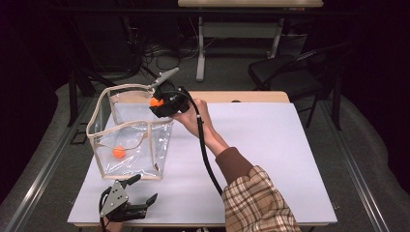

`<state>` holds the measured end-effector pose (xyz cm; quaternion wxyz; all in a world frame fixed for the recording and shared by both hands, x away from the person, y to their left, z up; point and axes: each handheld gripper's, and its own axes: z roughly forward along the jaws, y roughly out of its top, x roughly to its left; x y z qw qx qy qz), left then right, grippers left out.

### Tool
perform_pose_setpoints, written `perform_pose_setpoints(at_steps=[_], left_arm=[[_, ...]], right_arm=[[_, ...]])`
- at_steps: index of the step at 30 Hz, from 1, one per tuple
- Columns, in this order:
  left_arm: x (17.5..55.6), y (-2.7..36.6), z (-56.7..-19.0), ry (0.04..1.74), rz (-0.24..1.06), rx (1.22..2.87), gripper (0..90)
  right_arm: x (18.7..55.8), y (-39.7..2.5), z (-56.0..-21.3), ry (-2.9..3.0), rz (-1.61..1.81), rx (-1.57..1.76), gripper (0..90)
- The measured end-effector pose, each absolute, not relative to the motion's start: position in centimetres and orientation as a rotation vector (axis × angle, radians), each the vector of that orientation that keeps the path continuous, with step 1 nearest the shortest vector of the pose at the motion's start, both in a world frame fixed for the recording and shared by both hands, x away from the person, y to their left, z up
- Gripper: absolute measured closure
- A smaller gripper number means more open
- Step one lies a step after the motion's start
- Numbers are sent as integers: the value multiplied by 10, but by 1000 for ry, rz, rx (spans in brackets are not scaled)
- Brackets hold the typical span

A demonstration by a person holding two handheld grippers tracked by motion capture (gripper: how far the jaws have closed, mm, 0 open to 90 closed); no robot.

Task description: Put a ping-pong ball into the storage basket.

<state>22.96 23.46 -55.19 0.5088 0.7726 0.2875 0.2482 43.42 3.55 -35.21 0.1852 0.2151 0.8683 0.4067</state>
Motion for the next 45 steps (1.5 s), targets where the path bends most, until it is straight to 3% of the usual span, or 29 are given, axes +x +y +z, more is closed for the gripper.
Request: perform_pose_setpoints(at_steps=[45], left_arm=[[230, 235, -552, 687, 600, 1862, 158]], right_arm=[[449, 58, -375, 2494, 1116, 657, 508]])
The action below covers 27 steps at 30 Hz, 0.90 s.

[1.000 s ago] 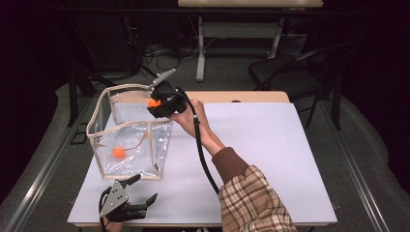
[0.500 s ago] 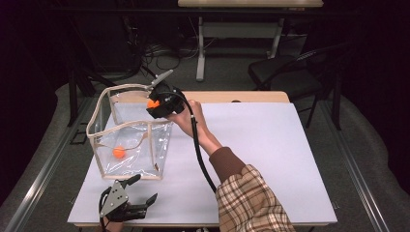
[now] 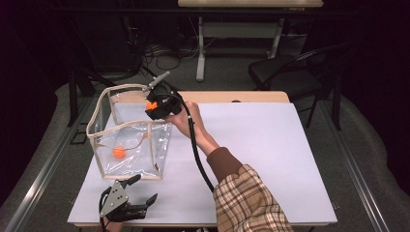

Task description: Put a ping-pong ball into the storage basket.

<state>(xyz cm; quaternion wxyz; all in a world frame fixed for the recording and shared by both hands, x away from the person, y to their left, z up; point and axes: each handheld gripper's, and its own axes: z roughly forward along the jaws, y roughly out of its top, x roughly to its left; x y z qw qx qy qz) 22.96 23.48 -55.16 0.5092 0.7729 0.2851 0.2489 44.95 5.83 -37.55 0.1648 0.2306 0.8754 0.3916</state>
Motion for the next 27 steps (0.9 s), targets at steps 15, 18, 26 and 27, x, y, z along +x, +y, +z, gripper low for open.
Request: perform_pose_setpoints(at_steps=[15, 18, 26, 27], left_arm=[[230, 235, -552, 687, 595, 1860, 158], [229, 235, -552, 687, 597, 1858, 158], [229, 236, -551, 687, 598, 1858, 158], [229, 236, -551, 687, 597, 1858, 158]], right_arm=[[455, 65, -384, 2530, 1080, 692, 505], [456, 66, -386, 2535, 1077, 695, 504], [460, 59, -386, 2510, 1098, 756, 375], [460, 59, -386, 2510, 1098, 756, 375]])
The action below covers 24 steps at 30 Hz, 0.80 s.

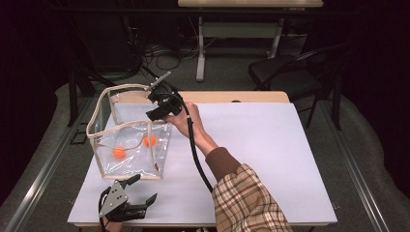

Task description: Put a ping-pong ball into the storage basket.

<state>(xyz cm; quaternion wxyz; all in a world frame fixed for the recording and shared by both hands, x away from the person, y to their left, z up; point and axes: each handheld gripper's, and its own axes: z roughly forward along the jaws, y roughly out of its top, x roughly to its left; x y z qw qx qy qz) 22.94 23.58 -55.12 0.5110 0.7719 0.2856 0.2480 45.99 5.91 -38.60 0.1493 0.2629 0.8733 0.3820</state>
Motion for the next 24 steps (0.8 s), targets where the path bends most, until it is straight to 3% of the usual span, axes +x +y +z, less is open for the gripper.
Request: perform_pose_setpoints(at_steps=[12, 24], left_arm=[[230, 236, -551, 685, 598, 1860, 158], [229, 235, -551, 690, 596, 1863, 158]], right_arm=[[450, 28, -378, 2468, 1207, 770, 160], [439, -6, -381, 2462, 1212, 754, 118]])
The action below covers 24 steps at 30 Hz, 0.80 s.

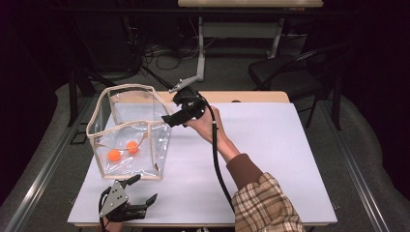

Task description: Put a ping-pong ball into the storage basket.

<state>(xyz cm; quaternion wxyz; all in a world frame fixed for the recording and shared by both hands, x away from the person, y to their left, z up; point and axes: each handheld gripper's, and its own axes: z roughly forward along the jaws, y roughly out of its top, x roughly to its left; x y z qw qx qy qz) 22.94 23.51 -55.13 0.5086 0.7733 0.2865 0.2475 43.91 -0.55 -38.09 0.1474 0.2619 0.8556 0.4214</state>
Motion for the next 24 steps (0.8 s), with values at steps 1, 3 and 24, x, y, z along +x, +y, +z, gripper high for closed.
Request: perform_pose_setpoints(at_steps=[1, 3, 24], left_arm=[[229, 235, -551, 690, 596, 1863, 158], [230, 235, -551, 686, 601, 1859, 158], [229, 234, -551, 689, 597, 1865, 158]], right_arm=[[439, -6, -381, 2462, 1212, 754, 118], [437, -11, -384, 2467, 1204, 754, 100], [412, -53, -408, 2480, 1142, 762, 19]])
